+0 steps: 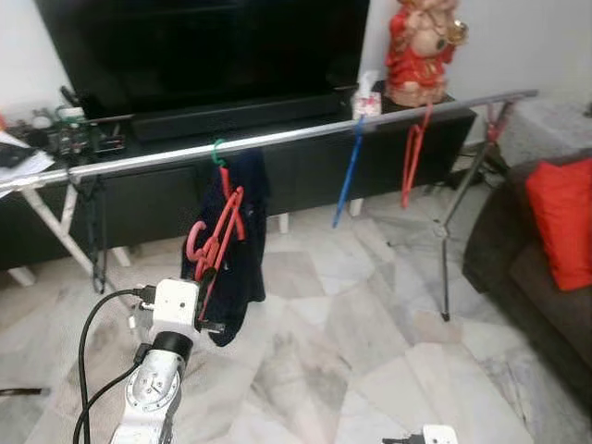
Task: Hang hanger
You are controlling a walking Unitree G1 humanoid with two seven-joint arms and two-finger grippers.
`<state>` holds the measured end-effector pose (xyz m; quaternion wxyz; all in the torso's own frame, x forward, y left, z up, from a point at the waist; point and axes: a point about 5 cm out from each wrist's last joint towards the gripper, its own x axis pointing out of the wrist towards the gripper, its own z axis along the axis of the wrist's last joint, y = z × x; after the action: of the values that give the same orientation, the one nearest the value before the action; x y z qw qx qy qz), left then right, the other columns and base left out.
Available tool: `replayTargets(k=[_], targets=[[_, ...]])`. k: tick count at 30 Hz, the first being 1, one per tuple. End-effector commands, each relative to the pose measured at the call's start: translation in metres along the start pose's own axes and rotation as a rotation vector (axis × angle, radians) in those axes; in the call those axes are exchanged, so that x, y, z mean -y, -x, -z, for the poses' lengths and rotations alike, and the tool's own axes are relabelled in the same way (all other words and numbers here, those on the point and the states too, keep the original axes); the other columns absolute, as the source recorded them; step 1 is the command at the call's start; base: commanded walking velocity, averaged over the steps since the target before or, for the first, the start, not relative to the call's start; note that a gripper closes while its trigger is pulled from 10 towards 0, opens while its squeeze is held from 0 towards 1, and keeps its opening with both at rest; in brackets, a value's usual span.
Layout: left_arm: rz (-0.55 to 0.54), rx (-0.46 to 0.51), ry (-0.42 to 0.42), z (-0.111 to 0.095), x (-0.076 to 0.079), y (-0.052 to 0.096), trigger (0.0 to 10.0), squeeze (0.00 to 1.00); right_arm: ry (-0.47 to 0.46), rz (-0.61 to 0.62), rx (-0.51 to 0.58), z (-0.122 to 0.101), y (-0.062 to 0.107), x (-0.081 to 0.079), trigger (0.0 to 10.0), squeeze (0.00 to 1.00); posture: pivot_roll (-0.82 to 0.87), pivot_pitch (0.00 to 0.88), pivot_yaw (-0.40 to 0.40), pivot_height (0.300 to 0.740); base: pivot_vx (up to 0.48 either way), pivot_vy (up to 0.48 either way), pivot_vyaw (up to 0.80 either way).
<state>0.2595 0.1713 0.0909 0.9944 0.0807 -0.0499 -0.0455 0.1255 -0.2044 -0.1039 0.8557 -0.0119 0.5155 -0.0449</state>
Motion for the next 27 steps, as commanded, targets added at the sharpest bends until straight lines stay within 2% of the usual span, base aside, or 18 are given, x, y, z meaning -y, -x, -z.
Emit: replayTargets(k=[1, 27], targets=[[0.004, -0.001, 0.011, -0.002, -0.001, -0.001, 10.0, 0.0, 0.007, 0.001, 0.002, 0.0, 0.0, 0.001, 10.0, 0.0, -0.06, 0.0, -0.023, 0.74, 0.0, 0.0, -0.79], [0.091, -0.045, 0.063, -0.002, 0.014, -0.005, 10.0, 0.0, 0.007, -0.007, 0.001, -0.001, 0.0, -0.001, 10.0, 0.0, -0.06, 0.0, -0.016, 0.74, 0.0, 0.017, -0.79]])
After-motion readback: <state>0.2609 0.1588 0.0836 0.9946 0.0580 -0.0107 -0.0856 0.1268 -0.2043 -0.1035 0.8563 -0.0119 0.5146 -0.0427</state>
